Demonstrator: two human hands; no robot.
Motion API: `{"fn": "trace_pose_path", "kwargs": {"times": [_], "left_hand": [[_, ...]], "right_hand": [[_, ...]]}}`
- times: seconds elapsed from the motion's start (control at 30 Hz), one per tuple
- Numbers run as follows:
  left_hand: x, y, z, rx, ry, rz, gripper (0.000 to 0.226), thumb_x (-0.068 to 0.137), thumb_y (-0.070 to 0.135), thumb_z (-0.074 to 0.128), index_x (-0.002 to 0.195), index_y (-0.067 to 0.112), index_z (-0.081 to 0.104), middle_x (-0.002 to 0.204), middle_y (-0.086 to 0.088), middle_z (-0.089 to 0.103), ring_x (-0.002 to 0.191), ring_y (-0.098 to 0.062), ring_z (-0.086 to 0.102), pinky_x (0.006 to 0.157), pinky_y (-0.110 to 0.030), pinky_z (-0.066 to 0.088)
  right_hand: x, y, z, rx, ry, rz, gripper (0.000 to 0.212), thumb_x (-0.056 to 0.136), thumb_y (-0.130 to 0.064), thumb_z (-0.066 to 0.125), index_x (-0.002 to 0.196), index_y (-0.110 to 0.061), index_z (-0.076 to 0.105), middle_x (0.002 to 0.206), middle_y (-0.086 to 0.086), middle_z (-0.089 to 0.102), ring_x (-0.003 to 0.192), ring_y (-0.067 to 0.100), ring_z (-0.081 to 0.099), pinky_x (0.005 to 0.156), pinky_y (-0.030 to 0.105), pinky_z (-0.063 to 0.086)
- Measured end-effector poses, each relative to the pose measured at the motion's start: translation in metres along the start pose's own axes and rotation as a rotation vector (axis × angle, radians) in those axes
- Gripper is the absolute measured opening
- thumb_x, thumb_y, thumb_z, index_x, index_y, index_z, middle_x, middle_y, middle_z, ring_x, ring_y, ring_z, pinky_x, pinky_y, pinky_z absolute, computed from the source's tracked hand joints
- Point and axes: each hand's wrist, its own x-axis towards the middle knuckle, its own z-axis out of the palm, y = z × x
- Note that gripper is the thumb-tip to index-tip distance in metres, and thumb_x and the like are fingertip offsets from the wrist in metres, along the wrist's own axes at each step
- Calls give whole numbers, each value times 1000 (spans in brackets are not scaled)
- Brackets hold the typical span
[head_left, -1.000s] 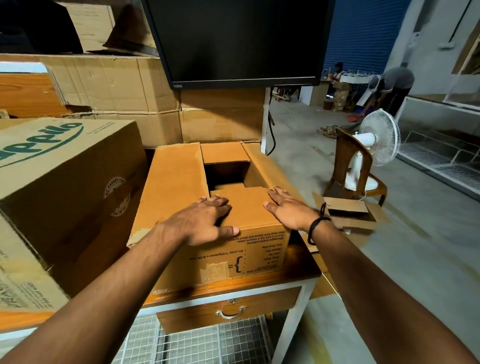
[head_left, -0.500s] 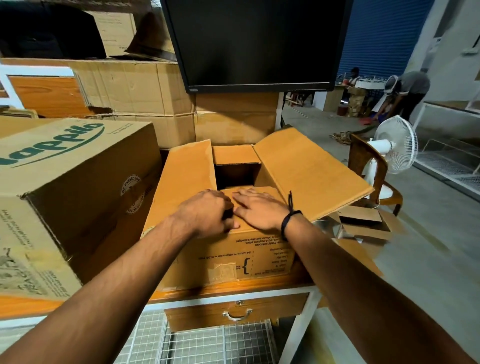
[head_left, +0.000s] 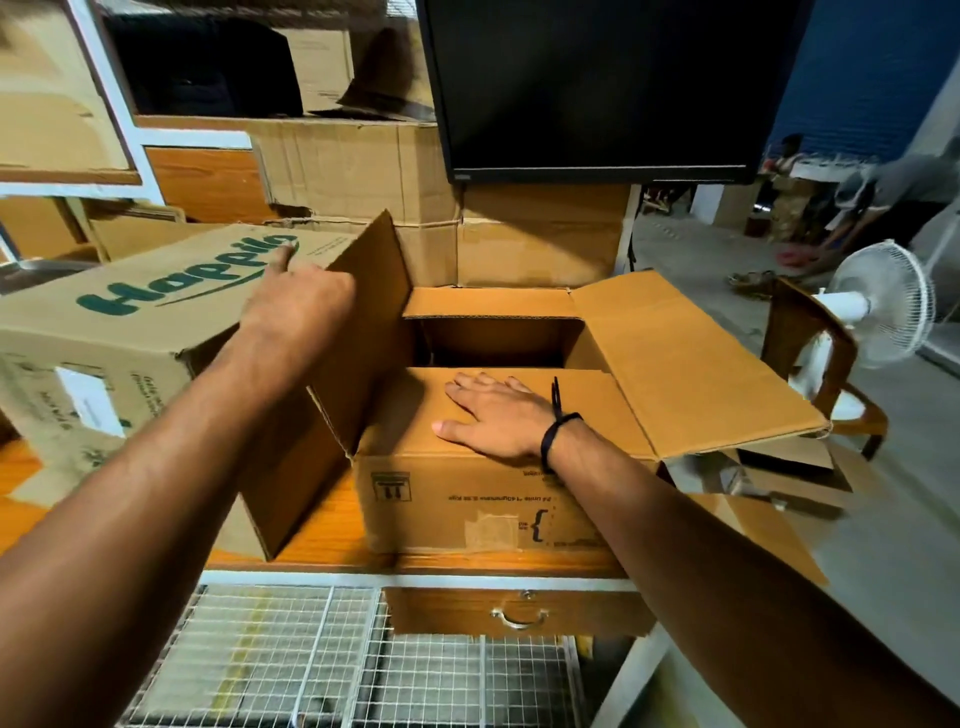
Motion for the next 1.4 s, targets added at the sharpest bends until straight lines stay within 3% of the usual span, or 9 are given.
{"fn": "trace_pose_path", "kwargs": {"times": [0.13, 0.37, 0.5, 0.73, 0.83, 1.0, 1.17, 1.33, 1.4], "left_hand": [[-15, 14, 6, 214, -113, 76, 31, 90, 11, 53, 118, 21, 56, 126, -2, 62, 140, -28, 33, 114, -58, -11], [-9, 48, 48, 204, -318, 193, 50, 93, 42, 46, 140, 26, 41, 155, -13, 25, 146, -38, 8, 114, -59, -8], [-6, 55, 64, 202, -292, 233, 50, 95, 43, 40, 141, 25, 42, 155, -12, 28, 146, -36, 12, 115, -59, -6], [-2, 58, 77, 162, -260, 276, 49, 98, 37, 24, 136, 17, 48, 140, -8, 52, 141, -32, 30, 116, -58, -4], [2, 55, 78, -54, -120, 232, 58, 99, 39, 16, 147, 8, 27, 149, -14, 39, 139, -29, 34, 118, -52, 6], [10, 40, 66, -532, 19, 188, 68, 99, 45, 23, 151, 8, 2, 154, -15, 28, 139, -28, 33, 116, -39, 22], [12, 23, 62, -854, -14, 136, 66, 99, 44, 29, 152, 12, 5, 159, -6, 14, 145, -19, 18, 116, -30, 15], [14, 10, 56, -1166, -92, 0, 61, 98, 53, 21, 146, 18, 34, 150, -2, 38, 137, -20, 34, 107, -29, 25], [9, 9, 52, -1290, -138, -65, 57, 98, 54, 20, 126, 18, 54, 121, -1, 55, 115, -17, 49, 94, -28, 32]], "right_hand": [[13, -21, 1, -11, 5, -34, 78, 89, -71, 29, 152, -27, 17, 161, -3, 8, 148, 16, 4, 119, 48, 5], [24, -8, 11, 39, 23, 104, 86, 79, -82, 28, 151, -36, 19, 161, -1, 6, 148, 18, 2, 117, 54, 0], [29, 25, 7, 1, 42, 273, 96, 72, -88, 27, 151, -35, 20, 161, 2, 13, 148, 23, 7, 116, 56, 2], [31, 39, 5, 46, 47, 354, 93, 66, -91, 36, 142, -38, 39, 145, 10, 40, 132, 32, 34, 104, 47, 32], [26, 41, -11, -54, 254, 311, 90, 63, -92, 37, 136, -41, 44, 125, 8, 51, 116, 29, 43, 93, 43, 35], [9, 42, -34, -118, 501, 273, 91, 57, -94, 40, 132, -42, 46, 118, 3, 51, 112, 25, 41, 93, 42, 32], [-9, 35, -45, -147, 632, 241, 91, 56, -93, 44, 130, -39, 47, 117, 3, 51, 109, 24, 41, 93, 43, 31], [-27, 26, -58, -124, 658, 236, 81, 62, -83, 57, 129, -37, 50, 115, 0, 54, 108, 22, 44, 93, 41, 33], [-33, 18, -70, -107, 599, 229, 68, 69, -73, 64, 125, -35, 52, 115, -3, 57, 110, 21, 48, 94, 42, 36]]}}
